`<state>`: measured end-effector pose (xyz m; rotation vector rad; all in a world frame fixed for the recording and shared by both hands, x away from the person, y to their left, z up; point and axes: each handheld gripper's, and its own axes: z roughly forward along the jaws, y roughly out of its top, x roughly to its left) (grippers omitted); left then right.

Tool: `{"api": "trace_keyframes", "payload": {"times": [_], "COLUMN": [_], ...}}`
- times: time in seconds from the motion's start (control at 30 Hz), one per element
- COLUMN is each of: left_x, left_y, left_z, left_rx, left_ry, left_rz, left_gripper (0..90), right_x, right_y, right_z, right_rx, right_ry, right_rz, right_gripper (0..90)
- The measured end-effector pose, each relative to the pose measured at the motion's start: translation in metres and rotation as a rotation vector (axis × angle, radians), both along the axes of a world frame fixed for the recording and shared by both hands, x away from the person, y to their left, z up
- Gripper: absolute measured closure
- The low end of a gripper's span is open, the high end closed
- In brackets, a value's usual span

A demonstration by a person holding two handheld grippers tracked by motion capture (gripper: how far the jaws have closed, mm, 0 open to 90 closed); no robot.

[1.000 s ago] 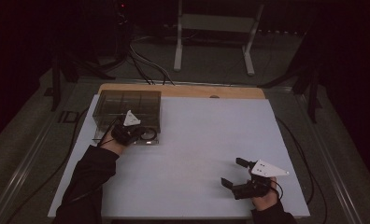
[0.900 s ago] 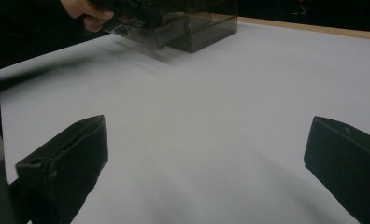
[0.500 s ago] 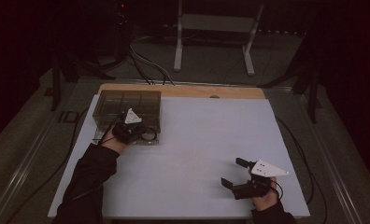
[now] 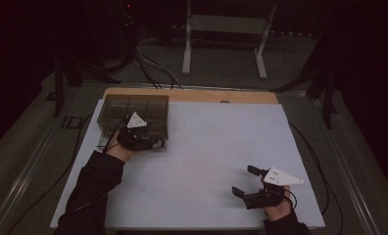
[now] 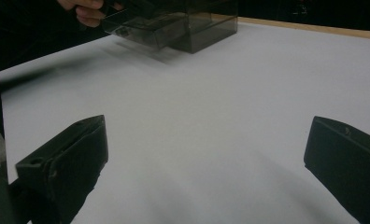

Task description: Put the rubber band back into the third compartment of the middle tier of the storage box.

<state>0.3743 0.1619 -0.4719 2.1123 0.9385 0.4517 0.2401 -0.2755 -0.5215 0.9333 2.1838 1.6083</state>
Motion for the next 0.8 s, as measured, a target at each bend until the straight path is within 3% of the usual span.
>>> {"api": "trace_keyframes", "payload": {"times": [0.17, 0.3, 0.4, 0.57, 0.8], "left_x": [-0.003, -0.009, -0.013, -0.023, -0.036], "left_y": [0.001, 0.006, 0.011, 0.016, 0.028], "left_z": [0.007, 0.011, 0.014, 0.019, 0.026], "left_rx": [-0.036, -0.068, -0.087, -0.104, -0.135], "left_ry": [0.018, 0.022, 0.032, 0.017, -0.028], "left_rz": [0.049, 0.052, 0.061, 0.072, 0.048], "left_gripper": [18.5, 14.2, 4.3, 1.6, 0.3], "right_x": [0.000, 0.000, 0.000, 0.001, 0.001], "right_y": [0.000, 0.000, 0.000, 0.000, 0.000], "right_z": [0.000, 0.000, 0.000, 0.000, 0.000], "right_rx": [0.001, 0.005, 0.004, 0.005, 0.009], "right_ry": [0.000, 0.001, 0.002, 0.002, 0.005], "right_rz": [0.001, 0.003, 0.001, 0.003, -0.001], "right_gripper": [0.0, 0.0, 0.0, 0.0, 0.0]}}
